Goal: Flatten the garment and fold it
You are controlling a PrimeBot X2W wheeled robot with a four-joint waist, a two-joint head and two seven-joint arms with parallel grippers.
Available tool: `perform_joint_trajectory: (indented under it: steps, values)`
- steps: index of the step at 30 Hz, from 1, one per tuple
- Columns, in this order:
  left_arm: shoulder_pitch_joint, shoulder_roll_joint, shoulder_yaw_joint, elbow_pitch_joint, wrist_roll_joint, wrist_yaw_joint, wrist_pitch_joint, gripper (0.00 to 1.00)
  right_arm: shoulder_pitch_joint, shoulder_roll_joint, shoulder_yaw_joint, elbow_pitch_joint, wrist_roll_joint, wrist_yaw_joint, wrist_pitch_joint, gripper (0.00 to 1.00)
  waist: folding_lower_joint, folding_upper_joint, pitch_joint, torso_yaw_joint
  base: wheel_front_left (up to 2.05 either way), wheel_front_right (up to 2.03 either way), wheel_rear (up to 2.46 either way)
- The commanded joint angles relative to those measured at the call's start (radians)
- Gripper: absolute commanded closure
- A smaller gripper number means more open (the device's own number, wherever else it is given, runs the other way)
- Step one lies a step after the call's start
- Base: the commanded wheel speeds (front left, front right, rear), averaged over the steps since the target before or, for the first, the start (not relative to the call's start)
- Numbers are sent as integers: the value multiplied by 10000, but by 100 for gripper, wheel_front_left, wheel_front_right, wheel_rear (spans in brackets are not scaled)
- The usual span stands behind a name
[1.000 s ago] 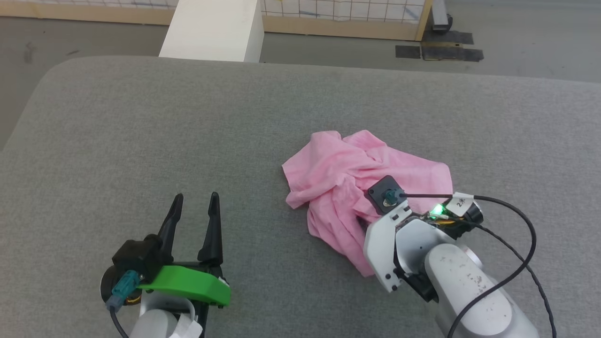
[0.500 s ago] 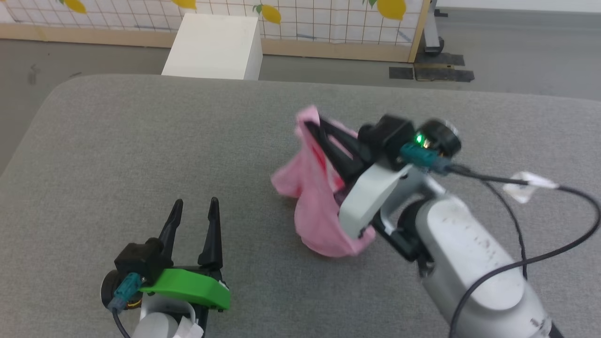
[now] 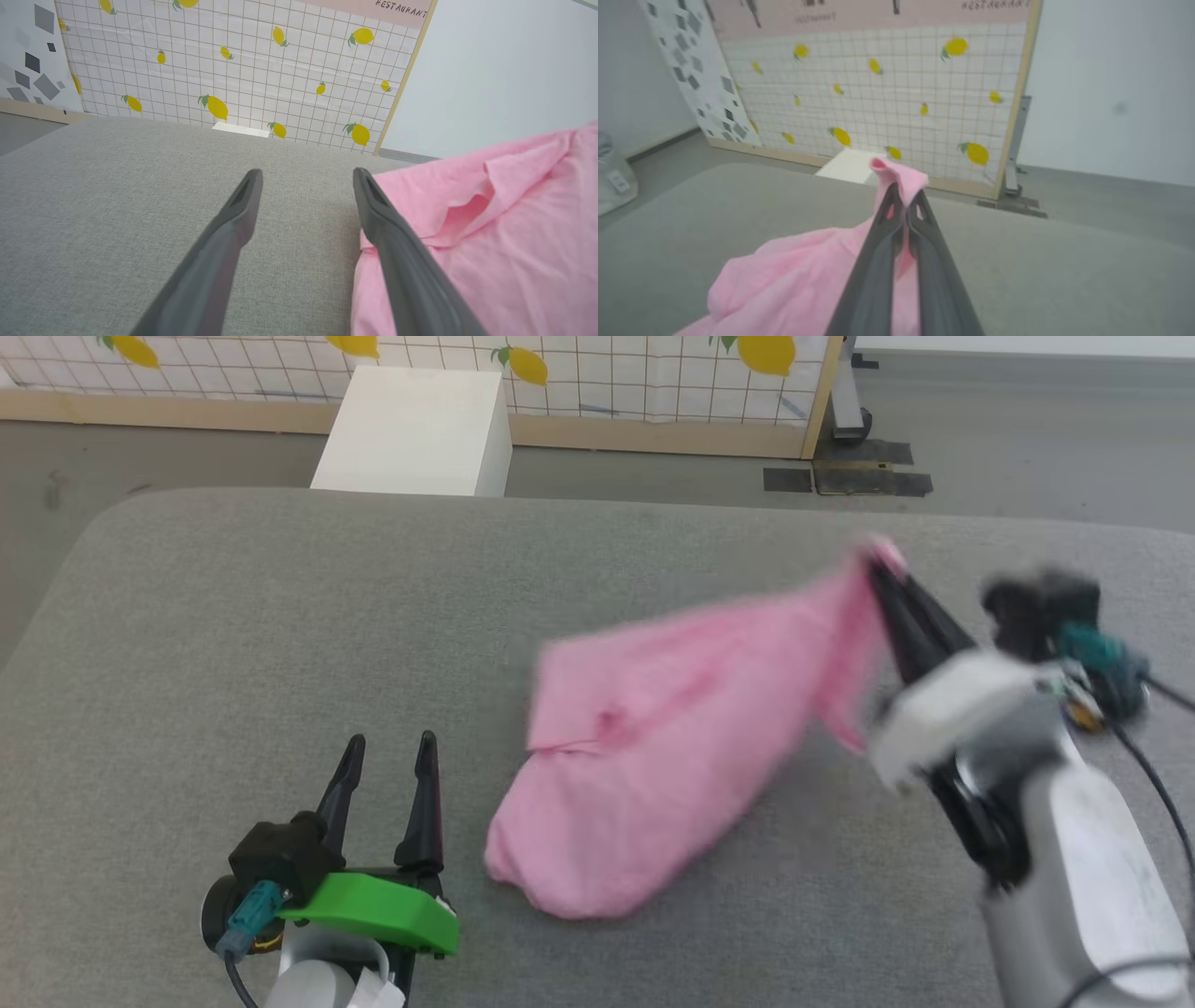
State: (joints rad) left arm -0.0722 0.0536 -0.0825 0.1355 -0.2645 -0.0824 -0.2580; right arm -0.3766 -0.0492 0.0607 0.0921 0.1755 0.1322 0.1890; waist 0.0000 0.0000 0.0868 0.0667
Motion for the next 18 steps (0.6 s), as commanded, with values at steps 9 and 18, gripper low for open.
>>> perform_joint_trajectory:
  steps: [9, 18]
  values:
    - [-25, -33, 23, 43, 38, -22, -38, 0, 1929, -11, -2781, 1715, -1294, -15, 731, 0, 0, 0, 5, -89, 0, 0, 0]
    - [17, -33, 1, 84, 3, -37, -38, 0, 2555, -11, -953, 587, -1131, -15, -1015, 0, 0, 0, -114, -167, 0, 0, 0]
